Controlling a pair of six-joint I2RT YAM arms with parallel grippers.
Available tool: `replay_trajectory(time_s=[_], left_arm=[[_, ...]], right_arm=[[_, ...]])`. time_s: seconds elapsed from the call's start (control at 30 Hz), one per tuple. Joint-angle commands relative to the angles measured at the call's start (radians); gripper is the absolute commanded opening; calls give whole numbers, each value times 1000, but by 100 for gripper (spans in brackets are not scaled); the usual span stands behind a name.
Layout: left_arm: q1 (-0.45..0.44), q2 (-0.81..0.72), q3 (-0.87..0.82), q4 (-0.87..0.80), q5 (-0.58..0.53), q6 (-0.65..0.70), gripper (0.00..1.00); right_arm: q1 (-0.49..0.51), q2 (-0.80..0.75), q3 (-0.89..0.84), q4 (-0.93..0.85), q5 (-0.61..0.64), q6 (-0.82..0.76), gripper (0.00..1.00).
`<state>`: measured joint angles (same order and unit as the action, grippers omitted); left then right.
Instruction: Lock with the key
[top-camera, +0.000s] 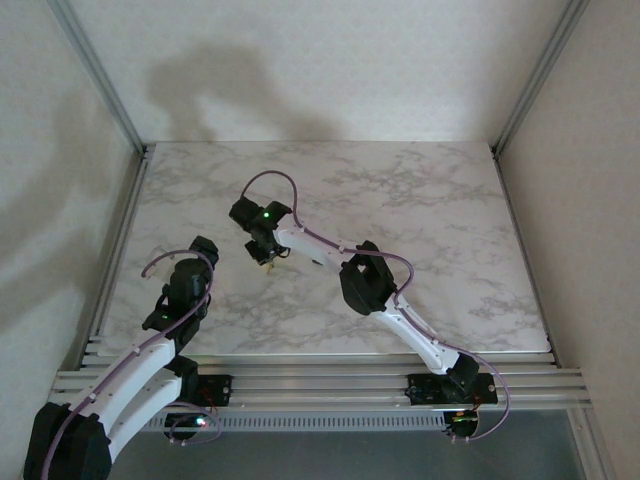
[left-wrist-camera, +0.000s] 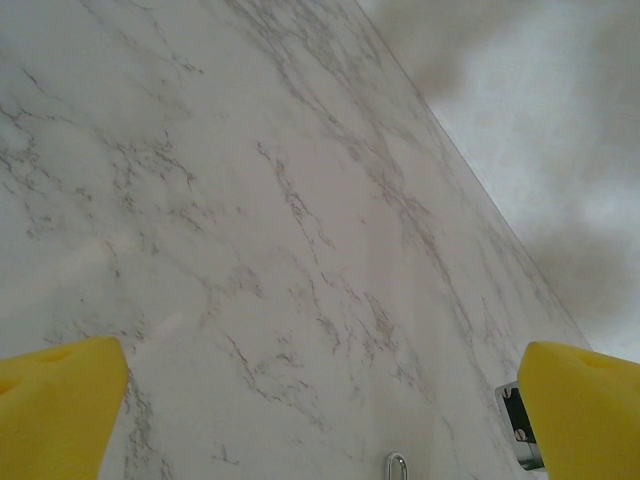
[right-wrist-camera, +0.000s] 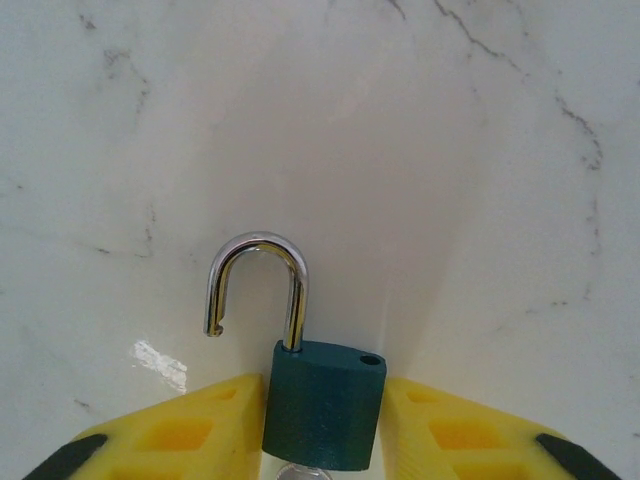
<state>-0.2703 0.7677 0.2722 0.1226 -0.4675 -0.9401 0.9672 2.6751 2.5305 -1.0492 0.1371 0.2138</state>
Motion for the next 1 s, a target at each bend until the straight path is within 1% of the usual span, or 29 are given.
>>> replay_trajectory(time_s=[0.0,0.13,0.23,0.27,0.47,0.53,0.8,0.9,0.97], left_arm=[[12,0,-19,11,1,-7,100],[13,3,-19,15,2,-8,100],[13,5,-19,15,3,-7,99],[14,5,-19,15,3,-7,100],[14,4,-19,15,4,-7,100],[14,4,-19,15,5,-7,100],[14,7,-19,16,8,-7,100],[16,6,-19,16,9,-8,100],[15,7,-19,16,9,-7,100]], right_arm=[[5,-5,-29,-93,17,-21,32],[8,-77,-103,-48,-28,-21,30],[8,-94,-110,-47,-26,-20,23],[8,-94,-106,-53,-26,-20,23],[7,-114,-121,-57,-43,-13,22],[4,-141,-154,-35,-54,-10,21],[-13,-223,-245,21,-131,5,20],[-20,-245,-276,44,-148,10,15],[-24,-257,-292,52,-161,14,14]])
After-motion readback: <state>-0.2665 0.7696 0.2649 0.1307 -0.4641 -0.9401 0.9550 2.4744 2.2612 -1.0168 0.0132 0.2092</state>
